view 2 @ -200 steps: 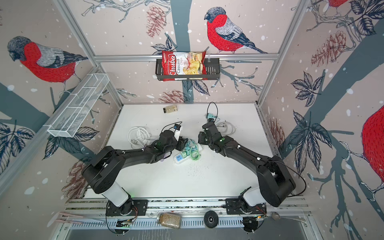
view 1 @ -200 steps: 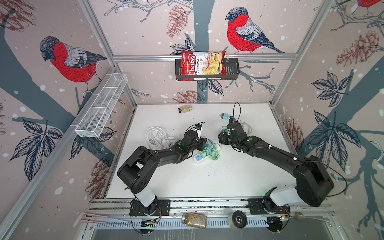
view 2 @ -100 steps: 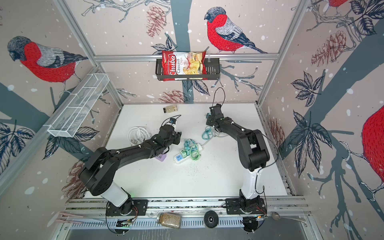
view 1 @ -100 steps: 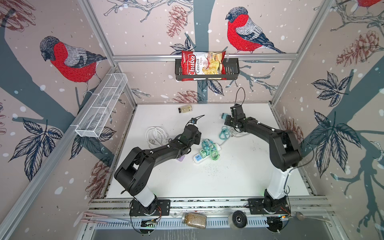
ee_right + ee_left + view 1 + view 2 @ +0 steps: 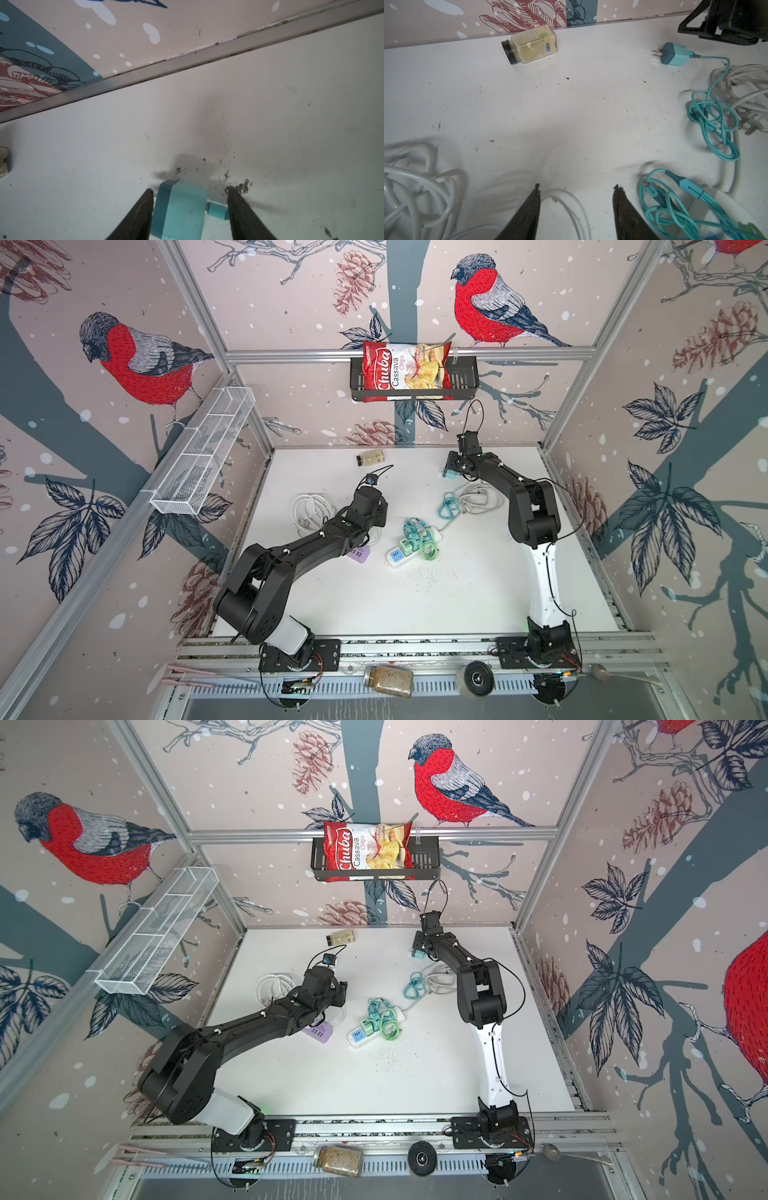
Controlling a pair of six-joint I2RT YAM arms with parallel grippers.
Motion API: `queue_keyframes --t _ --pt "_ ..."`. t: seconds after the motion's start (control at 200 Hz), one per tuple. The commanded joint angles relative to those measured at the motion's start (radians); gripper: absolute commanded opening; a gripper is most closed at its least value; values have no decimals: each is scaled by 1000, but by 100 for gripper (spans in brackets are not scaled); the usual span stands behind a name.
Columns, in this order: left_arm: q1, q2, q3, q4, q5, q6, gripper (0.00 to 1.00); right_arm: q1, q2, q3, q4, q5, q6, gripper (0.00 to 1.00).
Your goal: Insert the plug
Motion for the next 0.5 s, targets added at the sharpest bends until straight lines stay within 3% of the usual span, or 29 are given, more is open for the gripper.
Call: queue_keyframes --t 0.0,0.495 --pt "4 -24 -17 -9 -16 -8 56 4 27 25 -45 -23 3 60" --pt "6 -71 -70 -9 -13 -17 56 42 86 39 -77 -20 -29 58"
